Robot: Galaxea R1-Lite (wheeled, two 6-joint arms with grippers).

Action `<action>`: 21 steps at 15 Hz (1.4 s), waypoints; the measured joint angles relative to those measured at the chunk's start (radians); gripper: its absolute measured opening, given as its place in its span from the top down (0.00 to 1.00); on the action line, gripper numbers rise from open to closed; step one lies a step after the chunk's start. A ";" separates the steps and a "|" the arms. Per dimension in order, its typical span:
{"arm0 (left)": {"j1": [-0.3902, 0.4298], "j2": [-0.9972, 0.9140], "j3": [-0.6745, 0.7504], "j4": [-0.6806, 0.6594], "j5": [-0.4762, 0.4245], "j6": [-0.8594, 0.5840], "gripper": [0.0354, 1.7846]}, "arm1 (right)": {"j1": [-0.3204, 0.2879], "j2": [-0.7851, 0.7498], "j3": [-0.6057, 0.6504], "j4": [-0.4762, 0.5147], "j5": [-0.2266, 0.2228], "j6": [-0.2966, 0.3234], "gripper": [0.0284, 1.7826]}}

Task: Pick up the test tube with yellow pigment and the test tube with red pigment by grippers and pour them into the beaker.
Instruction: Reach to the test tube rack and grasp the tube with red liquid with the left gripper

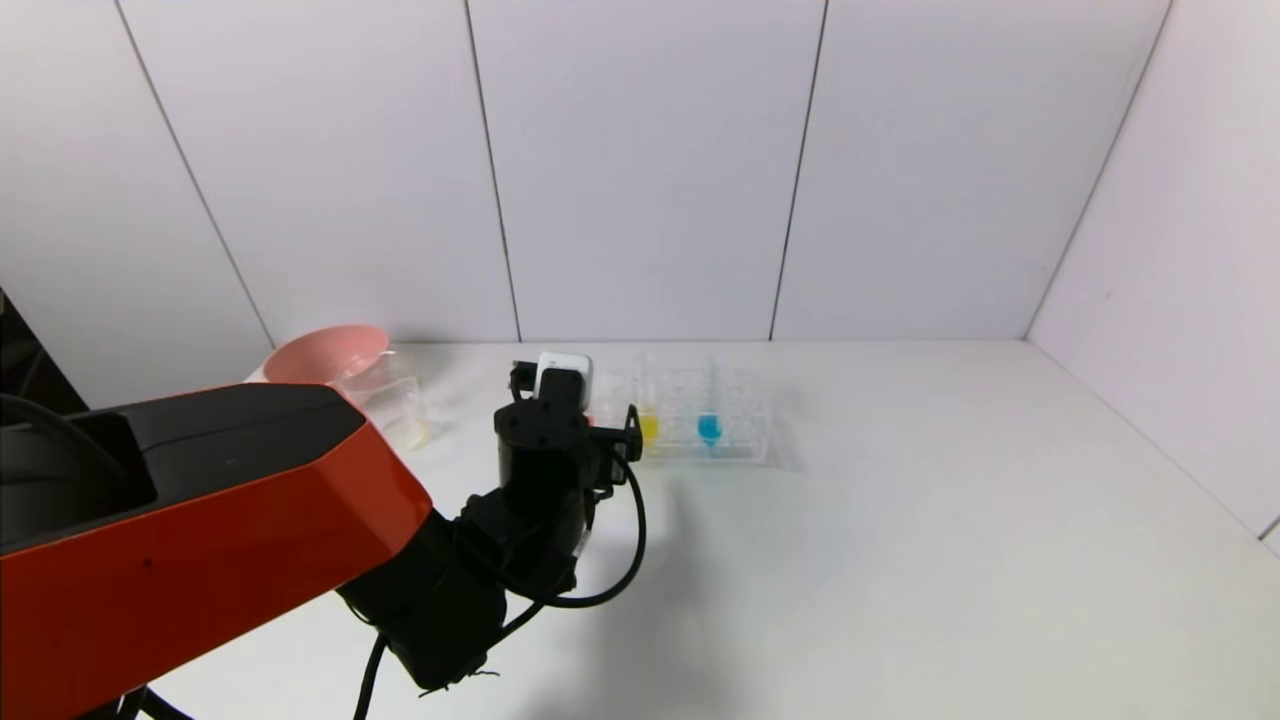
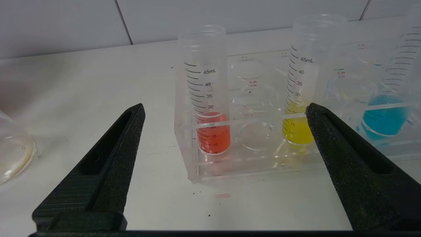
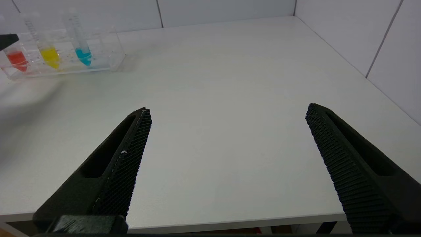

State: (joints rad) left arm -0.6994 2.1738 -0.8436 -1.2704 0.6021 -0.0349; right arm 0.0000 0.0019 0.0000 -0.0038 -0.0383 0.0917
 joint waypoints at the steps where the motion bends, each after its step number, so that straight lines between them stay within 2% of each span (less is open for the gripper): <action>1: 0.008 0.006 -0.015 0.003 0.000 0.003 0.04 | 0.000 0.000 0.000 0.000 0.000 0.000 0.04; 5: 0.034 0.039 -0.091 0.011 -0.004 0.012 0.04 | 0.000 0.000 0.000 0.000 0.000 0.000 0.04; 9: 0.044 0.064 -0.109 -0.010 -0.032 0.015 0.05 | 0.000 0.000 0.000 0.000 0.000 0.000 0.04; 11: 0.047 0.068 -0.109 -0.016 -0.032 0.015 0.09 | 0.000 0.000 0.000 0.000 0.000 0.000 0.04; 14: 0.047 0.070 -0.114 -0.019 -0.032 0.013 0.27 | 0.000 0.000 0.000 0.000 0.000 0.000 0.04; 17: 0.047 0.082 -0.127 -0.041 -0.032 0.015 0.59 | 0.000 0.000 0.000 0.000 0.000 0.000 0.04; 19: 0.049 0.090 -0.131 -0.045 -0.030 0.015 0.75 | 0.000 0.000 0.000 0.000 0.000 0.000 0.04; 21: 0.048 0.094 -0.140 -0.043 -0.027 0.016 0.78 | 0.000 0.000 0.000 0.000 0.000 0.000 0.04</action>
State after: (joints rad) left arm -0.6517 2.2679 -0.9832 -1.3138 0.5749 -0.0191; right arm 0.0000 0.0019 0.0000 -0.0043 -0.0383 0.0917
